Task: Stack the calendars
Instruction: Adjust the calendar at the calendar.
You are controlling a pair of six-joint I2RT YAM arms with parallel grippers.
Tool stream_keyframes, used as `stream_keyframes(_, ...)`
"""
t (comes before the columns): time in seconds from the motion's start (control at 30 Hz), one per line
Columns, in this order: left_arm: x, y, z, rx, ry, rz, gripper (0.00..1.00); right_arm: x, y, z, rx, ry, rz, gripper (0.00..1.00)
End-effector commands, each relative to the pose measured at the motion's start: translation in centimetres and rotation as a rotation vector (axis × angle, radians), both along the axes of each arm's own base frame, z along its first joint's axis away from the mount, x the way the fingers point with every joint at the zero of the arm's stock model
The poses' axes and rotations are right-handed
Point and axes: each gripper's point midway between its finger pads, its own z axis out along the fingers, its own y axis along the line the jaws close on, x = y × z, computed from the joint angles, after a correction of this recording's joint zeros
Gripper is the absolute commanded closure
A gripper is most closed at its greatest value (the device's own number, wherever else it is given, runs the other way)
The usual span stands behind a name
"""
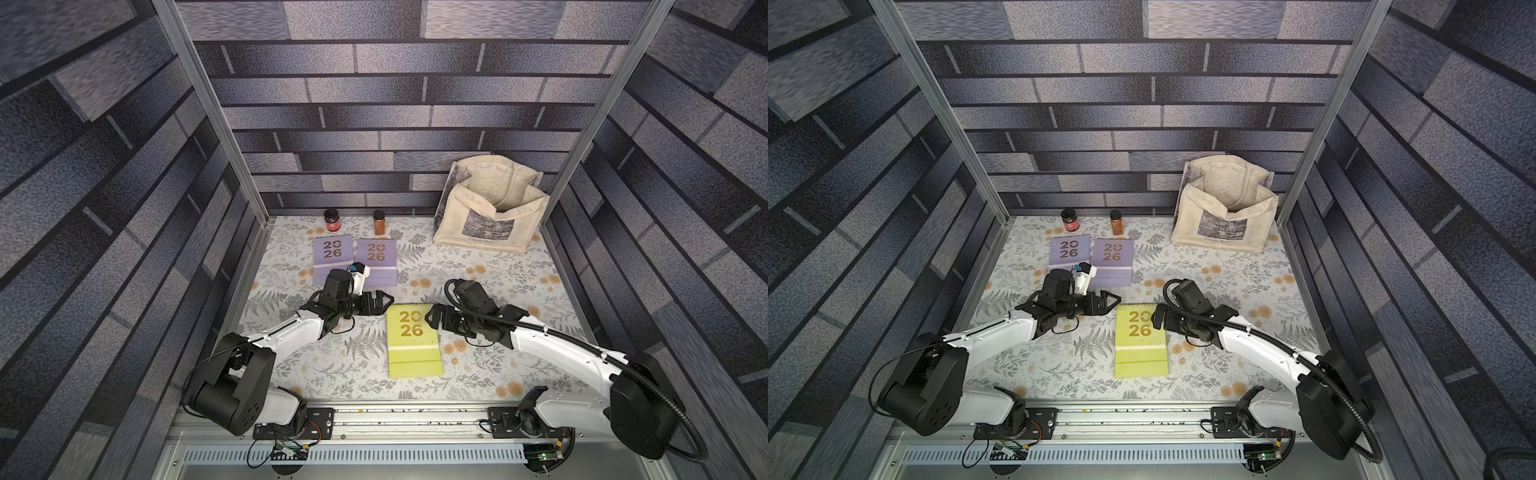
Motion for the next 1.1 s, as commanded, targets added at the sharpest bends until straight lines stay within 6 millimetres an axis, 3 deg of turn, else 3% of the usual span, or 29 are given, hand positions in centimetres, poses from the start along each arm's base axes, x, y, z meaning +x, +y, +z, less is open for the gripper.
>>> stream_keyframes(0.0,1.4,0.0,2.3,-0.005,-0.056,-0.019,0.00,-1.8,-0.8,-0.5,-0.088,-0.002,0.022,0.00)
stream_keyframes(0.13,1.7,-0.2,2.7,-0.015,-0.045,-0.023,0.00,-1.7,-0.6,-0.5,-0.146,-0.030,0.047,0.00)
stream_keyframes(0.27,1.0,0.4,2.6,-0.022,-0.041,0.008,0.00,1.0,0.7,2.2,-0.206,-0.119,0.091,0.00)
stream_keyframes(0.43,0.4,1.7,1.9,0.001,-0.037,0.055,0.00,4.7,5.5,4.7,-0.182,-0.130,0.202,0.00)
stream_keyframes(0.63,0.7,4.9,1.3,0.058,-0.027,0.179,0.00,7.6,9.3,4.5,-0.189,-0.084,0.302,0.00)
stream_keyframes(0.87,0.8,8.1,1.2,0.059,-0.022,0.305,0.00,10.7,12.4,4.0,-0.176,-0.064,0.387,0.02)
stream_keyframes(1.0,0.4,9.0,1.3,0.064,-0.020,0.334,0.00,11.6,13.4,2.8,-0.168,-0.021,0.422,0.02)
stream_keyframes(1.07,0.1,9.3,1.5,0.069,-0.023,0.339,0.00,11.7,13.8,1.1,-0.177,0.018,0.443,0.02)
